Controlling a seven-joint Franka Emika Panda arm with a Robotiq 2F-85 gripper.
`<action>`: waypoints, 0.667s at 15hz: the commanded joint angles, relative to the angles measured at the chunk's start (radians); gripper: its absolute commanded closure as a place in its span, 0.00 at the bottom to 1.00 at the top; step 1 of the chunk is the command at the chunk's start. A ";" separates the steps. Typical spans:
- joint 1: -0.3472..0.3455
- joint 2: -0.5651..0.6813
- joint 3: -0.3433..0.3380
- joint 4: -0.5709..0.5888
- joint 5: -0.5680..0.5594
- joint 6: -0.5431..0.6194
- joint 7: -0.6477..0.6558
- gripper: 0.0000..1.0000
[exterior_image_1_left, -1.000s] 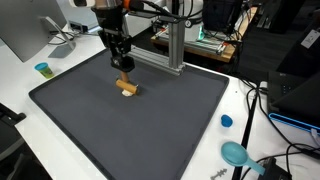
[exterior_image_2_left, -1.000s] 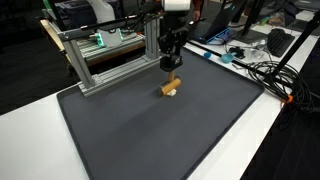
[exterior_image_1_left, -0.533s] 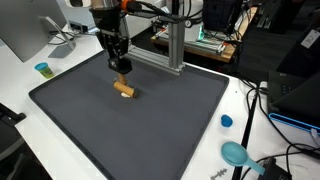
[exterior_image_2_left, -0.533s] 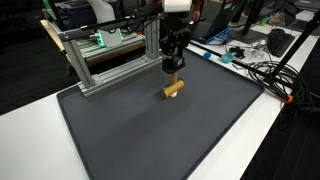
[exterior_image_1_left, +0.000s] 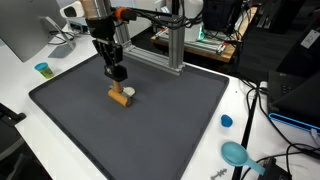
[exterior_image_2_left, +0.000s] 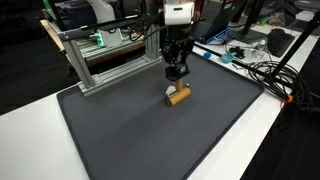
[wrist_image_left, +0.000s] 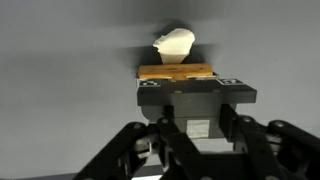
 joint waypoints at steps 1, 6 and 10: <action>-0.008 0.002 -0.005 0.004 0.031 0.023 0.019 0.79; 0.013 -0.136 -0.018 -0.088 -0.025 0.032 0.027 0.79; 0.021 -0.142 -0.004 -0.107 -0.014 -0.039 0.011 0.79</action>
